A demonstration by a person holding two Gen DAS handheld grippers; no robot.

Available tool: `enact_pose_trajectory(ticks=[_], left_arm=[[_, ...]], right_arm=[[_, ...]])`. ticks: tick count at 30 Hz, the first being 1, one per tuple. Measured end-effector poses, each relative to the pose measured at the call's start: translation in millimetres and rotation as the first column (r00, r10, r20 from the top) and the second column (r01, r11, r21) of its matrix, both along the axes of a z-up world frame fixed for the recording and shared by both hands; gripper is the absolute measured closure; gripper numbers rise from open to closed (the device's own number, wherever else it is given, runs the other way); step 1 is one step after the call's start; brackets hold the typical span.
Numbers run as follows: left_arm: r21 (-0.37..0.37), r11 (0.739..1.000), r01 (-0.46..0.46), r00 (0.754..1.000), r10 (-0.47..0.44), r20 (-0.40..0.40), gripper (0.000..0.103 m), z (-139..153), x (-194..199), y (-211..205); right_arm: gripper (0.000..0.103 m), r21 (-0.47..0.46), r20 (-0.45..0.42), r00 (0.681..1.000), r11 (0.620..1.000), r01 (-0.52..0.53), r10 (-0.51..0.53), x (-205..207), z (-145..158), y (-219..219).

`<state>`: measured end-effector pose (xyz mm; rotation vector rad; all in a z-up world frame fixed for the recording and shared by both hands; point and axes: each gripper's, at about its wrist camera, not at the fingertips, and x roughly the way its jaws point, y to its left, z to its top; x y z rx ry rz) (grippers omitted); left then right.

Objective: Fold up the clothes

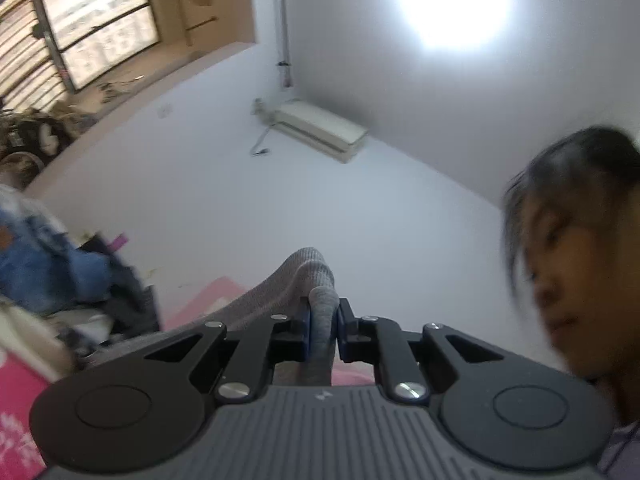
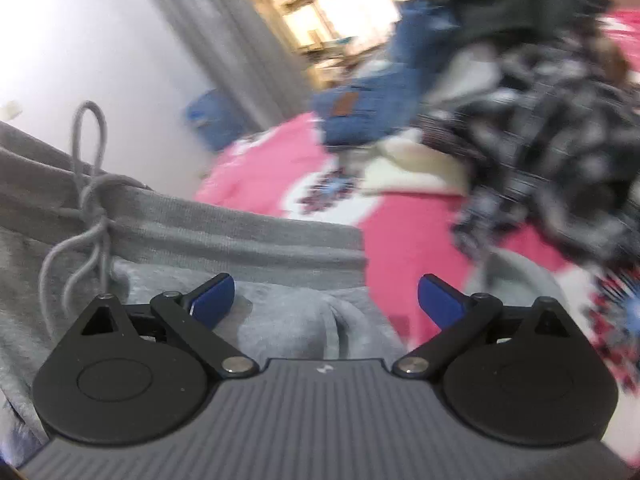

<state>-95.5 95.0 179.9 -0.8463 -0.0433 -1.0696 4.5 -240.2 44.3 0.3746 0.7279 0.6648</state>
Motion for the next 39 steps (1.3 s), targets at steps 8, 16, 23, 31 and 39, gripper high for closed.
enact_pose_trajectory(ticks=[8, 16, 23, 31, 39], left_arm=[[-0.044, 0.998, -0.044, 0.988, 0.037, -0.149, 0.09, -27.6, 9.6, 19.4], [0.029, 0.961, -0.274, 0.853, 0.257, -0.454, 0.09, -84.8, -3.1, 82.1], [0.081, 0.931, -0.356, 0.772, 0.342, -0.536, 0.089, -104.6, -31.6, 137.7], [0.05, 0.93, -0.364, 0.78, 0.333, -0.529, 0.089, -116.5, -38.4, 142.5], [0.065, 0.929, -0.364, 0.777, 0.341, -0.529, 0.089, -113.2, -35.3, 133.5]], right_arm=[[0.001, 0.28, -0.242, 0.953, 0.953, -0.113, 0.184, 106.6, -26.1, -1.9], [0.001, 0.245, -0.39, 0.799, 0.888, -0.388, 0.457, 166.0, -72.6, 100.0], [0.001, 0.191, -0.456, 0.719, 0.846, -0.497, 0.525, 152.8, -107.1, 158.8], [0.011, 0.097, -0.616, 0.682, 0.897, -0.431, 0.394, 144.6, -101.5, 162.7], [0.071, -0.13, -0.641, 0.741, 0.924, -0.359, 0.198, 121.4, -88.7, 181.8]])
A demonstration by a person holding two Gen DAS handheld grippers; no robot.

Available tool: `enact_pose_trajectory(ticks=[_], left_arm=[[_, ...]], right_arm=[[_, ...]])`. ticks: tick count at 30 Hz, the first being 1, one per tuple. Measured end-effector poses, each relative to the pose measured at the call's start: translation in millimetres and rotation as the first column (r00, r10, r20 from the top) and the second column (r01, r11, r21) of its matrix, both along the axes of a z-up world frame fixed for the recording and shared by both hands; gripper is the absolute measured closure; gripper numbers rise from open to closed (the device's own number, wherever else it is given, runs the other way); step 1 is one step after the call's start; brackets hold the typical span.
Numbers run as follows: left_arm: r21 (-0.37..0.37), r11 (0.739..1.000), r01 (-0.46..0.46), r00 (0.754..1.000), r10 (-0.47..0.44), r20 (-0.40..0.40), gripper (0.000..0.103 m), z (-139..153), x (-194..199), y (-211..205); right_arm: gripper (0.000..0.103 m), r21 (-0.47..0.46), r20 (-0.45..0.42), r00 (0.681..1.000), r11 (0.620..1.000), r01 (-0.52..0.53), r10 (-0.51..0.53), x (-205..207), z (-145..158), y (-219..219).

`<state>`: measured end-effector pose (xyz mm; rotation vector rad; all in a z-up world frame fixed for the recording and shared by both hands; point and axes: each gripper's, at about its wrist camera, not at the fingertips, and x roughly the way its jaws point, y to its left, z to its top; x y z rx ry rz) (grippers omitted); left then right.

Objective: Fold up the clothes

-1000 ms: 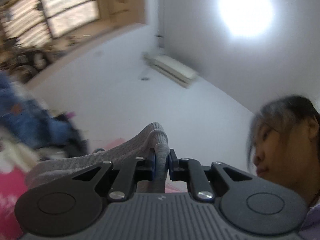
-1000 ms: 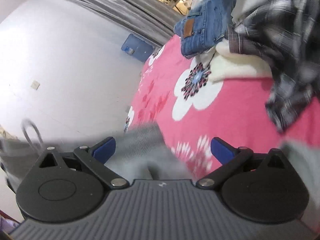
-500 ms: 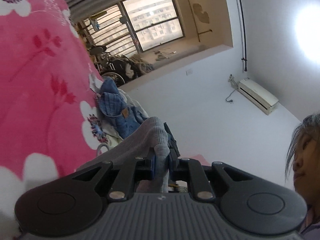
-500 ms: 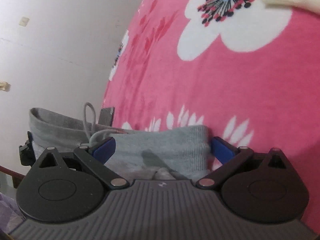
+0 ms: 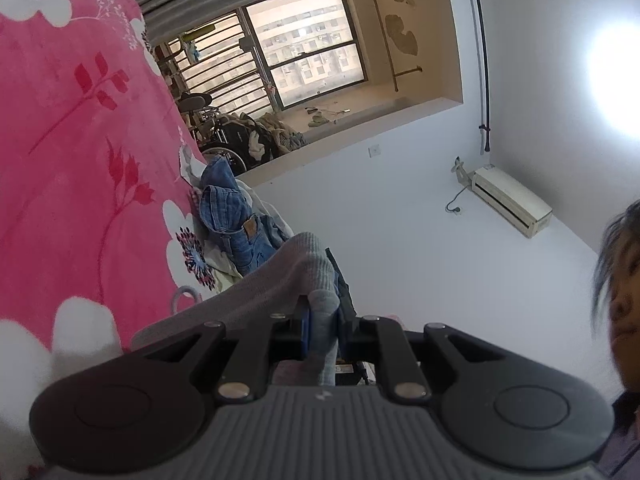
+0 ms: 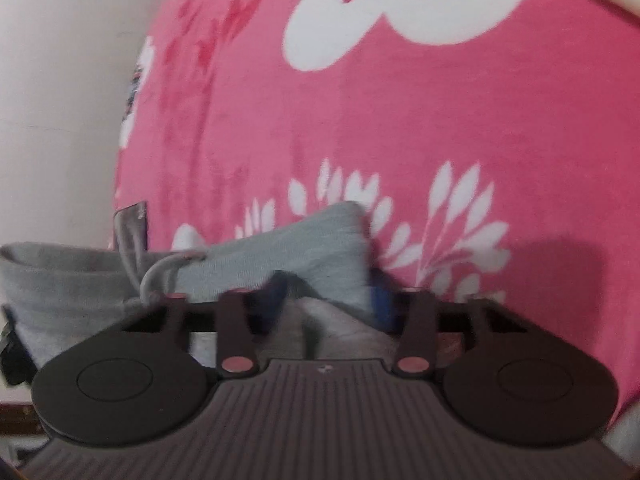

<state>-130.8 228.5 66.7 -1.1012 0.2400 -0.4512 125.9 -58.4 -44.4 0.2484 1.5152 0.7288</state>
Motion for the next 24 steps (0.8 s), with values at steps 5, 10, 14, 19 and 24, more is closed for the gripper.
enact_pose_trajectory(ticks=[5, 10, 14, 19, 24], left_arm=[[0.093, 0.996, -0.007, 1.0, 0.007, 0.006, 0.089, 32.7, -2.6, -10.6], [0.107, 0.994, 0.03, 0.993, -0.041, 0.108, 0.089, 76.8, -8.5, -25.6], [0.145, 0.989, 0.037, 0.986, -0.06, 0.158, 0.089, 120.2, -12.9, -39.0], [0.296, 0.955, -0.015, 0.958, -0.071, 0.277, 0.091, 210.2, -25.8, -59.3], [0.405, 0.905, -0.134, 0.883, -0.076, 0.463, 0.092, 327.3, -43.5, -79.4]], right_arm=[[0.088, 0.064, 0.177, 0.978, 0.993, 0.1, -0.11, -23.9, 31.1, -8.2], [0.092, 0.389, 0.373, 0.879, 0.91, 0.143, -0.297, -54.5, 120.3, -57.8], [0.092, 0.463, 0.486, 0.778, 0.872, 0.157, -0.398, -83.3, 191.0, -96.4], [0.092, 0.556, 0.573, 0.632, 0.814, 0.17, -0.523, -126.9, 261.8, -132.0], [0.093, 0.616, 0.684, 0.409, 0.778, 0.119, -0.604, -177.2, 359.8, -163.9]])
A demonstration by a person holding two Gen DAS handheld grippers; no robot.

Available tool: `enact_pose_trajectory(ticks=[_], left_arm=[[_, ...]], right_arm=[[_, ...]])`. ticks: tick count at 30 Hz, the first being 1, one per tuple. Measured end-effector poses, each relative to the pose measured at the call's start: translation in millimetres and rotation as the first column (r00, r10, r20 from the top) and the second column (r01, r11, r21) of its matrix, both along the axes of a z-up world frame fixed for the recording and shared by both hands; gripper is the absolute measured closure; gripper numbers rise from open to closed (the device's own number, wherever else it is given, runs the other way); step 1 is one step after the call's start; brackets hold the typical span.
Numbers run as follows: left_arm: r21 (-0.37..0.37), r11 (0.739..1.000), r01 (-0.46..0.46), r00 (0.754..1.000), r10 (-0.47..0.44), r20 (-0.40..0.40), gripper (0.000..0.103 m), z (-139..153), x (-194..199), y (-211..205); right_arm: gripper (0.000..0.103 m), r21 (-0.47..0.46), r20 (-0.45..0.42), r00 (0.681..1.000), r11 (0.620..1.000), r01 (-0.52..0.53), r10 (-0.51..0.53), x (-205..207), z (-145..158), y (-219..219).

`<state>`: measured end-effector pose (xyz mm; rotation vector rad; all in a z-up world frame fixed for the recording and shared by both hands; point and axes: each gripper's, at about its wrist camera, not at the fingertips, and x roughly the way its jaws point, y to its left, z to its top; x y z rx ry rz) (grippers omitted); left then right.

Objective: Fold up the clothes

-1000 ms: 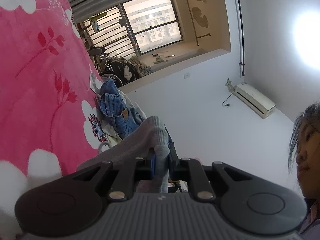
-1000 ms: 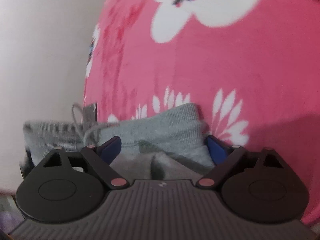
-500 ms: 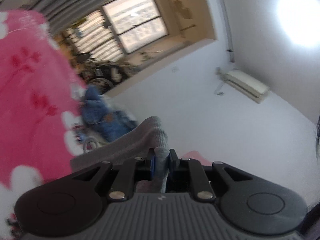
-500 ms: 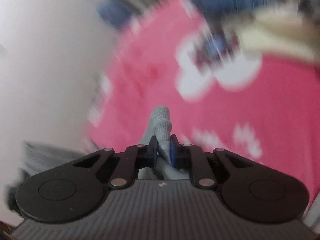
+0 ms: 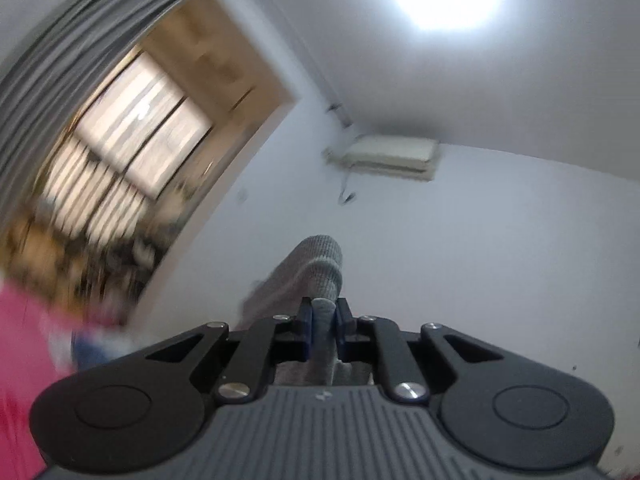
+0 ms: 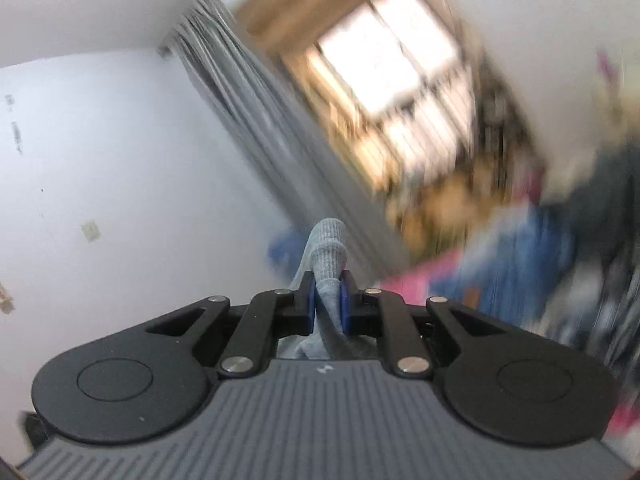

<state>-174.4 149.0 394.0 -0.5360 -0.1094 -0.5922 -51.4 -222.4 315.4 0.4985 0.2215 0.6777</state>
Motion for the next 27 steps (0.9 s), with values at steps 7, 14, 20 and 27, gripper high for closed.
enact_pose_trajectory(ticks=[7, 14, 20, 27], left_arm=[[0.134, 0.983, -0.128, 0.977, 0.101, 0.186, 0.093, 162.9, -41.2, -37.1], [0.202, 0.952, -0.23, 0.927, 0.151, 0.343, 0.093, 300.8, -111.2, -79.4], [0.207, 0.921, -0.33, 0.849, 0.194, 0.491, 0.093, 386.7, -160.4, -113.6], [0.189, 0.927, -0.325, 0.859, 0.205, 0.469, 0.093, 428.2, -169.9, -136.8]], right_arm=[[0.093, 0.049, 0.298, 0.945, 0.991, 0.125, -0.134, -75.0, 146.5, -39.5], [0.093, 0.101, 0.491, 0.852, 0.984, 0.149, -0.18, -151.0, 273.0, -69.3], [0.093, 0.09, 0.624, 0.748, 0.972, 0.218, -0.226, -205.9, 364.2, -73.0], [0.093, 0.076, 0.654, 0.71, 0.956, 0.283, -0.262, -220.6, 415.8, -63.0]])
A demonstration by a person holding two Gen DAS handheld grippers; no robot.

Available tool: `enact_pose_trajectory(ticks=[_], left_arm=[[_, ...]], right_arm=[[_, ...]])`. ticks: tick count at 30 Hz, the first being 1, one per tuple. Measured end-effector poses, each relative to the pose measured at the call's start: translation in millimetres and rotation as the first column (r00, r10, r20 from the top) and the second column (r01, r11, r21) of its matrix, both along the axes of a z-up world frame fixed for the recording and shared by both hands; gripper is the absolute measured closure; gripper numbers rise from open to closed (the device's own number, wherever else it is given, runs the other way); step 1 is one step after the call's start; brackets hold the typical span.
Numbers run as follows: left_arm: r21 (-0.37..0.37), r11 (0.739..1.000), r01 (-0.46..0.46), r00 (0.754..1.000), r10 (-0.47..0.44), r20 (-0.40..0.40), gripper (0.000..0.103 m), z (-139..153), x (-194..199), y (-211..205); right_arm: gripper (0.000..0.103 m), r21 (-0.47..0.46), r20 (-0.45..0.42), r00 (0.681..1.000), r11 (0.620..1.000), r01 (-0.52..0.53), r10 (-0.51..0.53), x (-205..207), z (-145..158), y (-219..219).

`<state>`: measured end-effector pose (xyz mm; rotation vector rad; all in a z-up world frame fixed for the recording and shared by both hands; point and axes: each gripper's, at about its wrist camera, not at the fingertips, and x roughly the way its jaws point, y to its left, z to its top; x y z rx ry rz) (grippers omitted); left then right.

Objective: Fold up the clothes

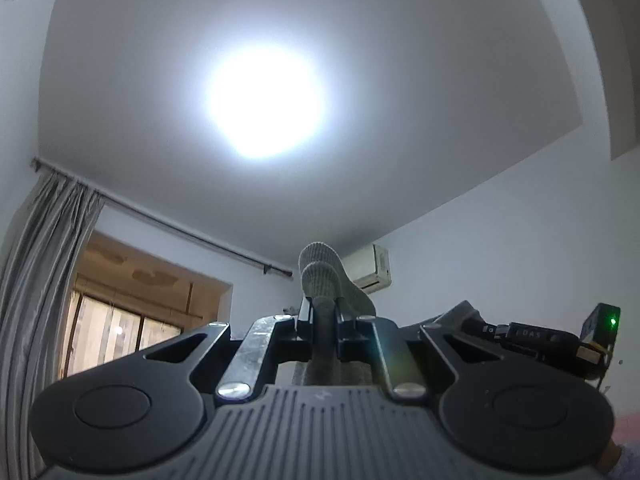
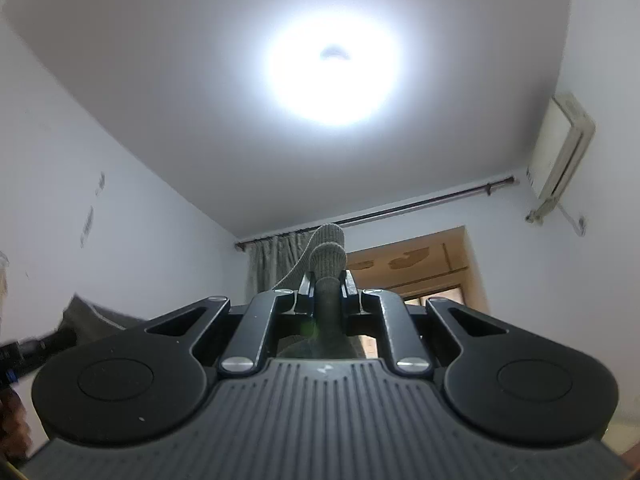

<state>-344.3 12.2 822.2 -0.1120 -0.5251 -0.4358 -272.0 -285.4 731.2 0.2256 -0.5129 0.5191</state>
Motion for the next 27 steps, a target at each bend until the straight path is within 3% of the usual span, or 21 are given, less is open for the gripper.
enact_pose_trajectory(ticks=[6, 10, 14, 20, 22, 25, 27], left_arm=[[0.0, 1.0, 0.012, 0.997, -0.012, -0.082, 0.093, -40.9, 48.1, -3.8], [-0.025, 0.999, 0.021, 0.978, -0.025, -0.206, 0.093, -88.7, 116.4, 8.3], [-0.041, 0.999, 0.008, 0.936, -0.022, -0.352, 0.092, -154.6, 207.6, 31.1], [-0.077, 0.995, -0.064, 0.845, 0.012, -0.534, 0.092, -268.0, 385.3, 105.4], [-0.067, 0.988, -0.136, 0.792, 0.068, -0.607, 0.092, -309.6, 450.4, 130.3], [-0.037, 0.973, -0.226, 0.705, 0.137, -0.696, 0.092, -378.2, 545.2, 171.3], [0.024, 0.962, -0.272, 0.672, 0.208, -0.711, 0.092, -423.3, 603.0, 191.2]], right_arm=[[0.093, -0.031, -0.063, 0.998, 1.0, -0.001, -0.001, 31.9, -25.6, 5.0], [0.093, -0.006, -0.19, 0.981, 1.0, -0.031, 0.029, 103.3, -73.4, 4.3], [0.093, -0.029, -0.356, 0.934, 0.999, -0.037, 0.024, 199.4, -139.4, 21.5], [0.093, -0.068, -0.565, 0.825, 0.994, -0.083, 0.03, 360.6, -239.9, 82.4], [0.092, -0.082, -0.62, 0.784, 0.991, -0.106, 0.033, 420.7, -283.5, 108.2], [0.092, -0.084, -0.715, 0.698, 0.985, -0.152, 0.046, 505.8, -353.5, 150.0], [0.092, -0.106, -0.766, 0.643, 0.983, -0.151, 0.016, 565.1, -401.3, 180.7]])
